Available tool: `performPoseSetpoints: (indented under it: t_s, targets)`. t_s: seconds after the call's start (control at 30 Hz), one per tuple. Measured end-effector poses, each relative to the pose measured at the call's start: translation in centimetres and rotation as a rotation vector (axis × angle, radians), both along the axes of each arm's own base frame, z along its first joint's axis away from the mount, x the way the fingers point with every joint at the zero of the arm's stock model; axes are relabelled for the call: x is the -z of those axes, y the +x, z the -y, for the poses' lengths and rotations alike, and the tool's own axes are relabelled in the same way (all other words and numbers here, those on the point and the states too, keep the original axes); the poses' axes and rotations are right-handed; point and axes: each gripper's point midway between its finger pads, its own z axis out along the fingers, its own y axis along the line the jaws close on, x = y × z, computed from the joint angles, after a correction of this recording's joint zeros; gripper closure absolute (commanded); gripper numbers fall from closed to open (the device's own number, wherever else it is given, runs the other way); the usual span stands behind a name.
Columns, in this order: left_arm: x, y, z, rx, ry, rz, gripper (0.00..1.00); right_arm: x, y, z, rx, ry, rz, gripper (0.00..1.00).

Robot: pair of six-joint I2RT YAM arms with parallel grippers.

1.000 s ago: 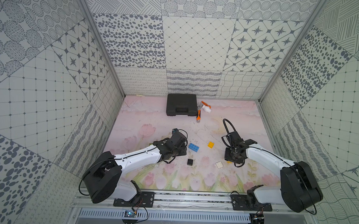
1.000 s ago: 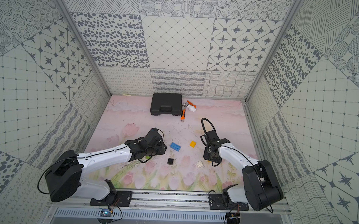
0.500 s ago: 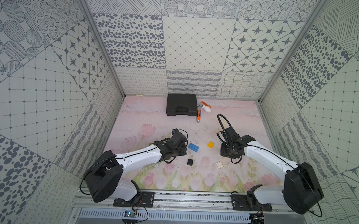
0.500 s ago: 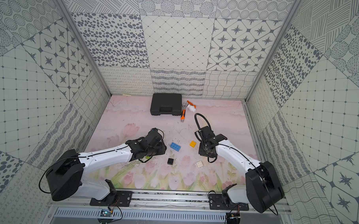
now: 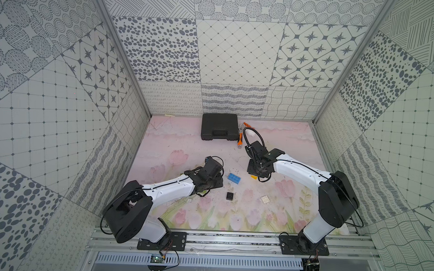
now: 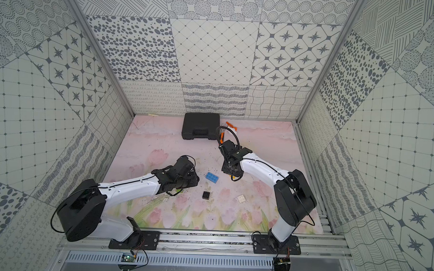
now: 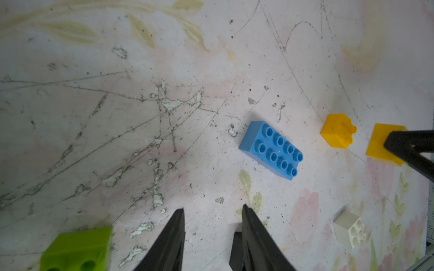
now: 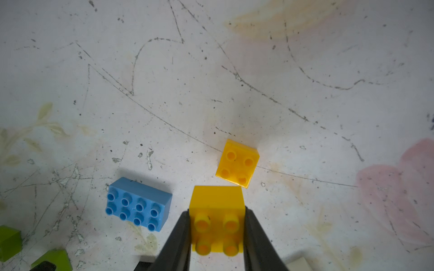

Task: Assemble the number 4 with lego
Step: Assemble the lego brick with the lego brick.

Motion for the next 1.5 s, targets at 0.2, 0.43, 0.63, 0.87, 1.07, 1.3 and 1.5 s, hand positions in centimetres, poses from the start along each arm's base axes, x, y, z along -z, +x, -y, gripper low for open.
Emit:
performPoseSetpoints:
  t_s: [0.2,0.43,0.63,0.87,1.07,1.3,1.5]
  targets:
    - [0.4,0.0,-0.1,-0.003,-0.018,-0.017,0.56,0.5,0.1,0.6,0.037,-0.038,0.004,0.78]
    - [0.7,0.1,0.4,0.008,-0.034,-0.028,0.56,2.2,0.4,1.1,0.076,-0.083,-0.020,0.78]
    - [1.1,-0.2,0.5,0.017,-0.036,-0.046,0.56,2.3,1.1,0.6,0.099,-0.074,-0.015,0.78]
    - [1.1,-0.3,0.7,0.025,-0.043,-0.055,0.56,1.6,1.6,0.6,0.129,-0.075,-0.004,0.80]
    - [1.5,-0.3,0.7,0.026,-0.037,-0.064,0.56,1.5,1.4,0.9,0.168,-0.081,-0.010,0.81]
    - [1.7,-0.4,0.9,0.031,-0.037,-0.073,0.56,1.8,1.3,0.7,0.189,-0.065,-0.020,0.83]
    - [1.9,-0.4,0.9,0.033,-0.039,-0.082,0.55,2.8,1.0,0.9,0.207,-0.075,-0.040,0.84]
